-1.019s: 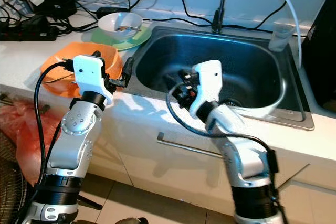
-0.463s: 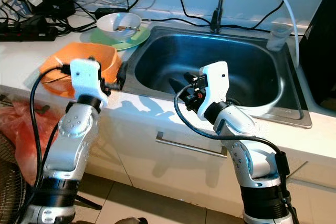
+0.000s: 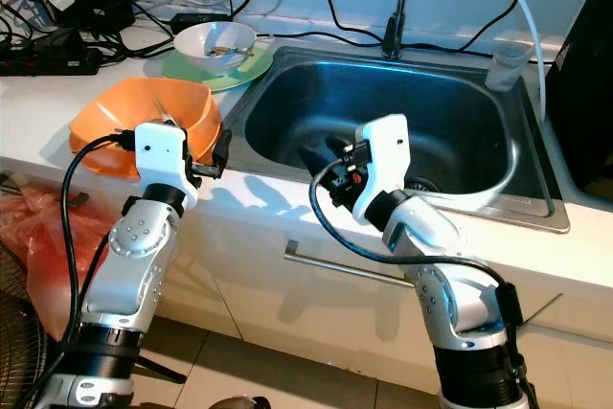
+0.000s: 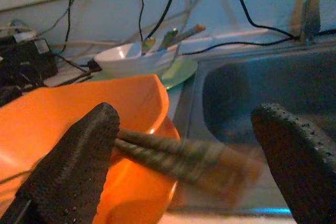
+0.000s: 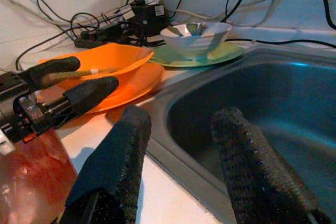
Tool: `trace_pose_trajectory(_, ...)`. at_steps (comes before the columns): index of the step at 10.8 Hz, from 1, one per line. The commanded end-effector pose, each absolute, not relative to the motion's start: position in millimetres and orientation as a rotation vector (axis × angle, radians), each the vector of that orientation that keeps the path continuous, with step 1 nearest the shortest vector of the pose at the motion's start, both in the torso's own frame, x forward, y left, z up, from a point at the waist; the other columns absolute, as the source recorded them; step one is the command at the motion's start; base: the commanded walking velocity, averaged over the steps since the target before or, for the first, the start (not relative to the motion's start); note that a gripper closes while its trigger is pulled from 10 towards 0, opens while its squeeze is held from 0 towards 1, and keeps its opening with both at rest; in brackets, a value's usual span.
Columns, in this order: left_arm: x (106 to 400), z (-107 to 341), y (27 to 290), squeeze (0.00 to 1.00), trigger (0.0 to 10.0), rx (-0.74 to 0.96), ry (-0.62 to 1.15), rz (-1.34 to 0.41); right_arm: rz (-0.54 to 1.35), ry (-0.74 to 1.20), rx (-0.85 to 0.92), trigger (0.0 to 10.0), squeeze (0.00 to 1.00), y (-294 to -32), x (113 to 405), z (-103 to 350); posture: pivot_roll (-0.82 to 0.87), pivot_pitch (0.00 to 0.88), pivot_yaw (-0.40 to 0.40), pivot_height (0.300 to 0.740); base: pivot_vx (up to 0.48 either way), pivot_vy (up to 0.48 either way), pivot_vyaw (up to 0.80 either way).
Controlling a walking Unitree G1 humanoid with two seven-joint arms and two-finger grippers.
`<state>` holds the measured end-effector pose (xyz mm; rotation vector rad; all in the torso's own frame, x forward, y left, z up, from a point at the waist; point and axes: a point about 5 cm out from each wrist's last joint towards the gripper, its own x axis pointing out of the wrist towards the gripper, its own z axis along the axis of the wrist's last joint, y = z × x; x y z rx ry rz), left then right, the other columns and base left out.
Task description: Kitchen organization
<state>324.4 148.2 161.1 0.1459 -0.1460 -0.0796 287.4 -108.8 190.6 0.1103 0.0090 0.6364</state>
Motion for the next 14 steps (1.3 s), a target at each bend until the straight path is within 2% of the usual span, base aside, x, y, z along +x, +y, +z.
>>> trace_pose_trajectory(1, 328.7, 167.6, 149.2, 0.00, 10.0, 0.155, -0.169, -0.074, 0.639, -0.010, 0.111, 10.0, 0.00, -107.2, 284.4, 194.6, 0.00, 0.000, 0.043, 0.740, 0.000, 0.000, 0.00)
trace_pose_trajectory(6, 330.4, 178.8, 147.3, 0.00, 10.0, 0.186, -0.232, -0.073, 0.621, -0.031, 0.116, 10.0, 0.00, -107.8, 284.9, 196.8, 0.01, 0.000, 0.041, 0.740, 0.000, 0.000, 0.00)
trace_pose_trajectory(10, 336.3, 165.0, 162.4, 0.00, 10.0, 0.161, -0.164, -0.028, 0.627, -0.032, 0.116, 10.0, 0.00, -106.1, 283.5, 196.7, 0.00, 0.000, 0.039, 0.740, 0.000, 0.000, 0.00)
trace_pose_trajectory(11, 339.1, 164.9, 165.6, 0.00, 8.0, 0.151, -0.162, -0.016, 0.628, -0.032, 0.113, 10.0, 0.00, -106.3, 283.3, 196.9, 0.00, 0.000, 0.039, 0.740, 0.000, 0.000, 0.00)
trace_pose_trajectory(12, 341.1, 165.7, 167.8, 0.00, 3.3, 0.151, -0.171, -0.012, 0.628, -0.034, 0.108, 10.0, 0.00, -106.4, 283.3, 197.2, 0.00, 0.000, 0.040, 0.740, 0.000, 0.000, 0.00)
trace_pose_trajectory(13, 342.6, 166.2, 168.9, 0.00, 3.2, 0.153, -0.173, -0.010, 0.627, -0.035, 0.108, 10.0, 0.00, -106.3, 283.2, 197.5, 0.00, 0.000, 0.041, 0.740, 0.000, 0.000, 0.00)
trace_pose_trajectory(14, 344.5, 167.5, 169.1, 0.00, 1.9, 0.146, -0.178, -0.013, 0.626, -0.036, 0.107, 10.0, 0.00, -105.7, 283.1, 197.8, 0.00, 0.000, 0.043, 0.740, 0.000, 0.000, 0.00)
